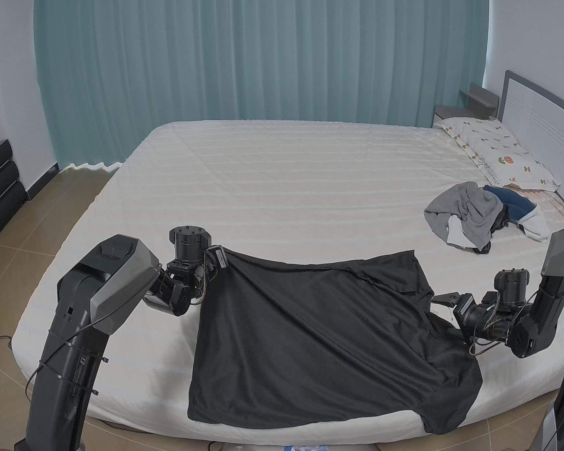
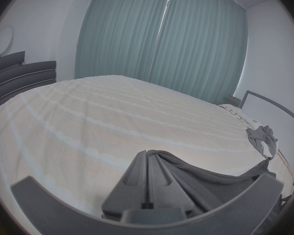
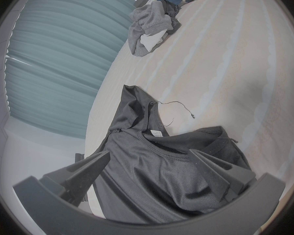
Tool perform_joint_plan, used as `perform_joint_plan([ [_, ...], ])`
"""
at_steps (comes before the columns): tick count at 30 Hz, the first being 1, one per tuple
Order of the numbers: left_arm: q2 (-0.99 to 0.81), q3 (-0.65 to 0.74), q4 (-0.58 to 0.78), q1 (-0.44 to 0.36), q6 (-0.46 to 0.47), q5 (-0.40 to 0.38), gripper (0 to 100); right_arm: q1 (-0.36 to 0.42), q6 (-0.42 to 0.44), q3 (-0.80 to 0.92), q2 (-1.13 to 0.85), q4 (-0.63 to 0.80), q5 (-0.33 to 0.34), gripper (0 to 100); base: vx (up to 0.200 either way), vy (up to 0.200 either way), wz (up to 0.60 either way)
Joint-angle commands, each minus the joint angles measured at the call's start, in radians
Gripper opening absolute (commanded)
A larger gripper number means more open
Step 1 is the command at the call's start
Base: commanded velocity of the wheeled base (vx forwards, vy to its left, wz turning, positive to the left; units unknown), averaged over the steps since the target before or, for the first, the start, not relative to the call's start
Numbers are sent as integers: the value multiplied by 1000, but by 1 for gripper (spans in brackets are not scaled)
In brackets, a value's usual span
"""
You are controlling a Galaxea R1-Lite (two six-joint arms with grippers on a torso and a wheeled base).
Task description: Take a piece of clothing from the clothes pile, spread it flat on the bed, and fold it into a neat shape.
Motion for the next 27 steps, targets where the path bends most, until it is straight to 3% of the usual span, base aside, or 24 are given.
perform_joint_plan([
  [1,6,5,-3,-2,-32,3,100,0,2,6,-2,-19,0,100,0,0,0],
  [7,-103,109,-2,9,-184,9,100,0,1,26,-2,-105,-3,100,0,0,0],
  [11,-224,253,8,28,-236,-65,100,-2,1,15,-18,-108,-5,100,0,0,0],
  [16,-278,350,20,58,-221,-103,100,5,1,-7,-27,-108,-32,100,0,0,0],
  [20,-287,410,103,75,-103,-164,100,15,-1,-19,-25,-108,-49,100,0,0,0],
  [27,-294,410,143,80,-101,-200,100,11,1,-16,-18,-110,-49,100,0,0,0],
])
